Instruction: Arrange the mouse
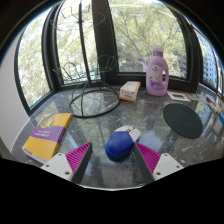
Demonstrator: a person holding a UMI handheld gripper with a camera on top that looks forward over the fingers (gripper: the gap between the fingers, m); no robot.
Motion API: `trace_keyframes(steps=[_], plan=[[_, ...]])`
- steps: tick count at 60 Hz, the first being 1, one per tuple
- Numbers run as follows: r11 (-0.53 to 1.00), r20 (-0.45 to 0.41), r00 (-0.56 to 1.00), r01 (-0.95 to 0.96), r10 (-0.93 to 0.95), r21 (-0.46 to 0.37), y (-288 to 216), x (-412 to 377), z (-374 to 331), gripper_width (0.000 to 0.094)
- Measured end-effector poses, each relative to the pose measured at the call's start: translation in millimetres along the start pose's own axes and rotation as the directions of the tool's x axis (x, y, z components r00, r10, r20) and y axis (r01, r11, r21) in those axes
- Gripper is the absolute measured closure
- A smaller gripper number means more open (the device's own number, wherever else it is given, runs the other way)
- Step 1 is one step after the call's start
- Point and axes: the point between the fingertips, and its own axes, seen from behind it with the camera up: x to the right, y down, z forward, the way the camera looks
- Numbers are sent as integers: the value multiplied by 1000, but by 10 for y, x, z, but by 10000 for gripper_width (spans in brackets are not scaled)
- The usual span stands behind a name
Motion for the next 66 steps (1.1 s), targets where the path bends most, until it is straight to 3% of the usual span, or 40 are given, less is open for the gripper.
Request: trace_keyframes(steps=[15, 22, 24, 38, 43, 51, 57, 61, 66], plan=[[1000, -97, 995, 5, -7, -17, -187, 78, 475, 127], [999, -143, 989, 37, -39, -17, -249, 144, 575, 346], [999, -138, 990, 39, -41, -17, -253, 124, 595, 427], [998, -95, 995, 40, -43, -40, -267, 101, 602, 568], [997, -54, 997, 50, -53, -53, -291, 56, 570, 576], [993, 19, 997, 79, -81, 86, -1066, -82, 218, 577], [957, 71, 995, 46, -69, 288, -2117, -27, -359, 579], [915, 75, 995, 25, -60, 404, -2685, 269, -712, 581], [881, 52, 998, 6, -35, 472, -3116, 771, -898, 581]])
